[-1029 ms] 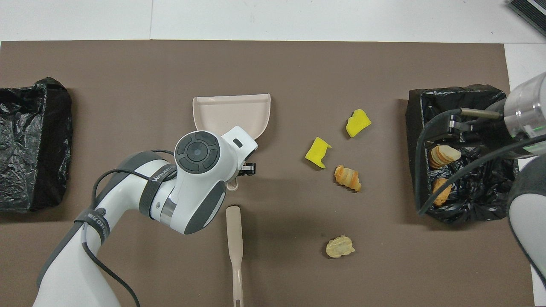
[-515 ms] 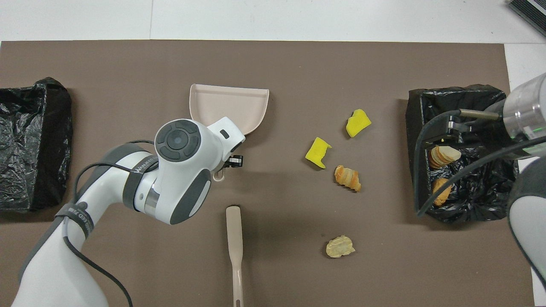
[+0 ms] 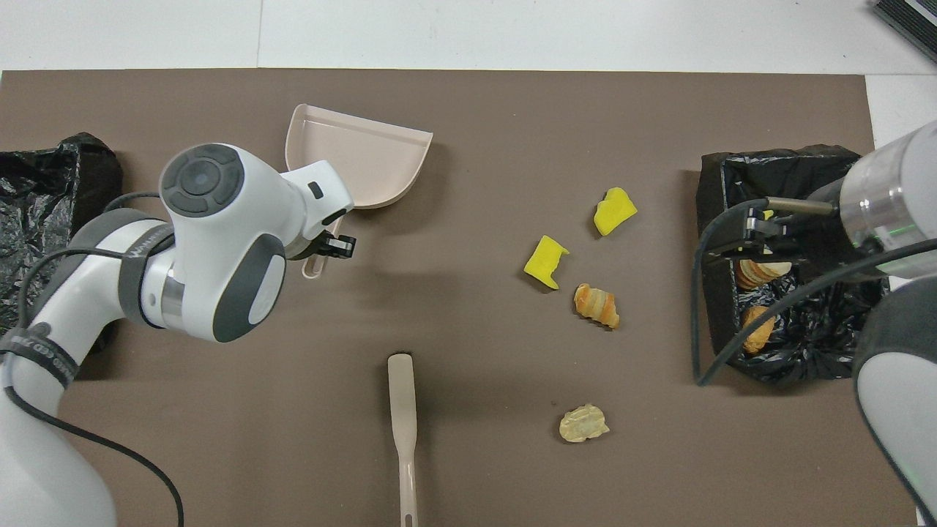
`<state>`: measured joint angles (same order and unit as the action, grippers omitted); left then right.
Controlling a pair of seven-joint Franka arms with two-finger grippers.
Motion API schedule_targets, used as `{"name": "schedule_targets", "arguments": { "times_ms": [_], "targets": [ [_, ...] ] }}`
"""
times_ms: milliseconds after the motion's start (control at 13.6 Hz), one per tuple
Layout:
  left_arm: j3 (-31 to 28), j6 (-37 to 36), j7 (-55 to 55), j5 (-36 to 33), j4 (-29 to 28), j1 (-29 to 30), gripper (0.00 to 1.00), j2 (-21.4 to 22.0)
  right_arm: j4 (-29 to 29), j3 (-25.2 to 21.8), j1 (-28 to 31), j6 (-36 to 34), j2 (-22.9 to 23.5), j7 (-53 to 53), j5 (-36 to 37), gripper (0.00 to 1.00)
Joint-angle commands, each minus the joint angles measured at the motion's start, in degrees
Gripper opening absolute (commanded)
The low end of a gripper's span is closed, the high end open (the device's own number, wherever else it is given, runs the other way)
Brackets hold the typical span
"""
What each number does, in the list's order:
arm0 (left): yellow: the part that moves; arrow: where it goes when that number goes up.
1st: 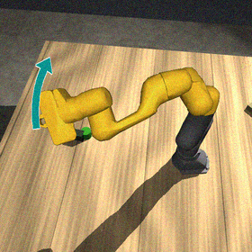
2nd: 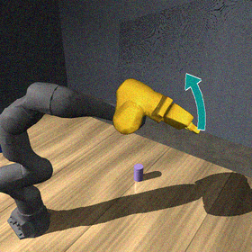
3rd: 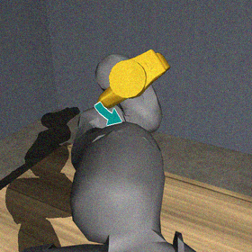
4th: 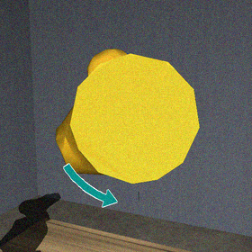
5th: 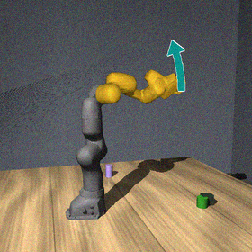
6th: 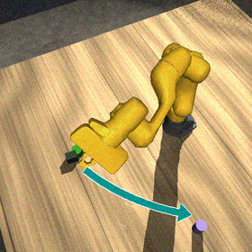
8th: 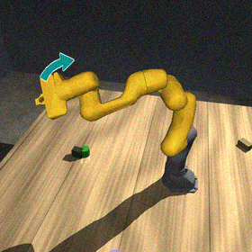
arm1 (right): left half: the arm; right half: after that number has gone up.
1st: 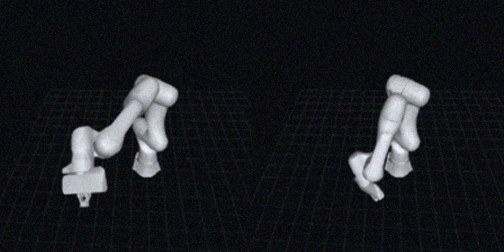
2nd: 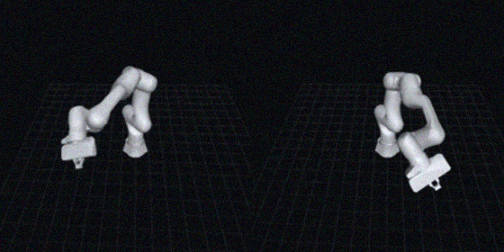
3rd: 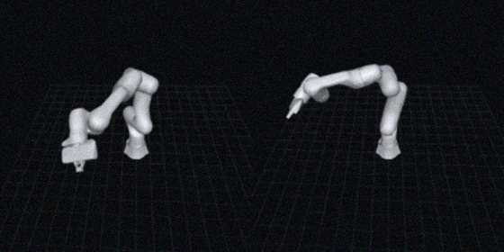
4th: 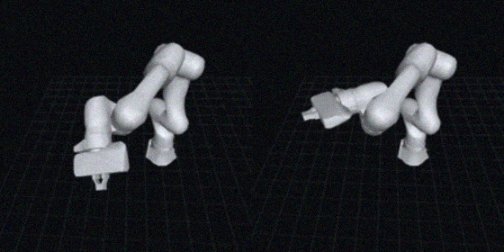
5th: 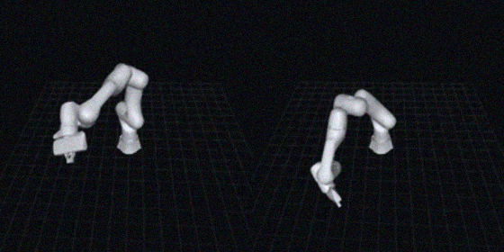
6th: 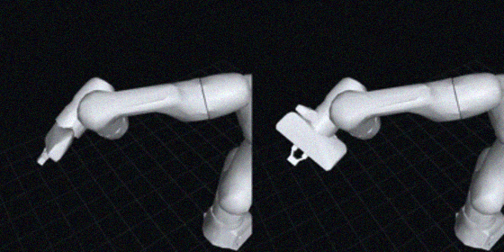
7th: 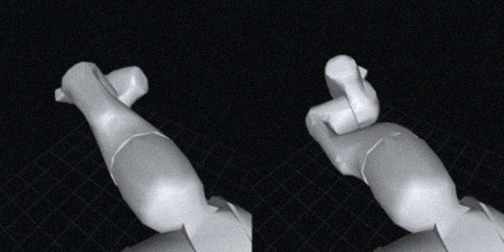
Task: Sweep and dump trash in bin
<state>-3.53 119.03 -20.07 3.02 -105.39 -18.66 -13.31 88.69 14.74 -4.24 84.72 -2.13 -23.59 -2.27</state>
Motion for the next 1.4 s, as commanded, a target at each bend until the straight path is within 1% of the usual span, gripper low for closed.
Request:
{"name": "schedule_targets", "arguments": {
  "times_ms": [0,147,294,368,515,588,662,809,956,1029,1103,1176,1250,1323],
  "targets": [
    [0.63,-2.56,-15.48,0.32,0.19,5.37,0.00,0.74,8.94,-0.07,-5.84,4.04,-4.90,-3.90,-1.33,1.00],
    [0.63,-2.92,-21.91,0.32,0.19,7.66,0.00,0.74,12.63,-0.07,-10.67,6.67,-5.43,-7.68,-1.25,1.00],
    [0.46,-4.40,-29.28,0.32,-0.69,9.25,0.00,1.09,17.02,-0.07,-17.08,11.58,-5.26,-15.31,-1.16,1.00],
    [0.28,-6.50,-34.02,0.32,-0.87,10.13,0.00,1.44,18.52,-0.07,-20.33,13.61,-4.73,-18.22,-0.98,1.00],
    [0.28,-7.58,-43.60,0.32,-2.88,14.51,0.00,2.75,21.25,-0.07,-26.49,18.00,-2.54,-22.71,-0.63,1.00],
    [0.28,-7.41,-50.61,0.32,-3.32,16.36,0.00,2.85,23.18,-0.07,-28.35,21.07,-2.36,-24.56,-0.72,1.00],
    [0.11,-7.23,-55.82,0.23,-3.68,16.81,0.00,3.11,24.59,0.02,-29.84,22.67,-2.27,-25.10,-0.72,1.00],
    [0.02,-6.35,-63.22,0.14,-5.52,18.22,0.00,4.07,27.49,-0.07,-32.92,26.00,-0.96,-25.80,-0.72,1.00],
    [0.02,-3.20,-69.11,-0.47,-8.24,17.44,0.00,5.04,30.92,0.02,-35.73,31.97,0.97,-28.87,-0.72,1.00],
    [0.10,-2.75,-70.01,-0.47,-9.90,17.17,0.00,6.00,31.11,-0.07,-38.10,33.91,3.33,-30.71,-0.72,1.00],
    [0.10,-2.75,-70.19,-0.65,-10.97,15.60,0.00,6.62,31.02,-0.07,-40.03,35.85,6.14,-33.25,-0.02,1.00],
    [0.02,-2.75,-70.28,-1.96,-11.50,14.02,0.00,7.06,31.28,-0.07,-41.62,38.56,7.91,-35.11,0.59,1.00],
    [0.10,-2.66,-69.59,-3.45,-11.85,12.96,0.00,7.33,32.50,-0.07,-41.98,40.51,8.62,-35.39,0.60,1.00],
    [0.02,-2.31,-69.15,-4.42,-11.94,12.34,0.00,7.25,33.91,-0.07,-42.07,41.48,8.11,-35.39,0.69,1.00]
  ]
}}
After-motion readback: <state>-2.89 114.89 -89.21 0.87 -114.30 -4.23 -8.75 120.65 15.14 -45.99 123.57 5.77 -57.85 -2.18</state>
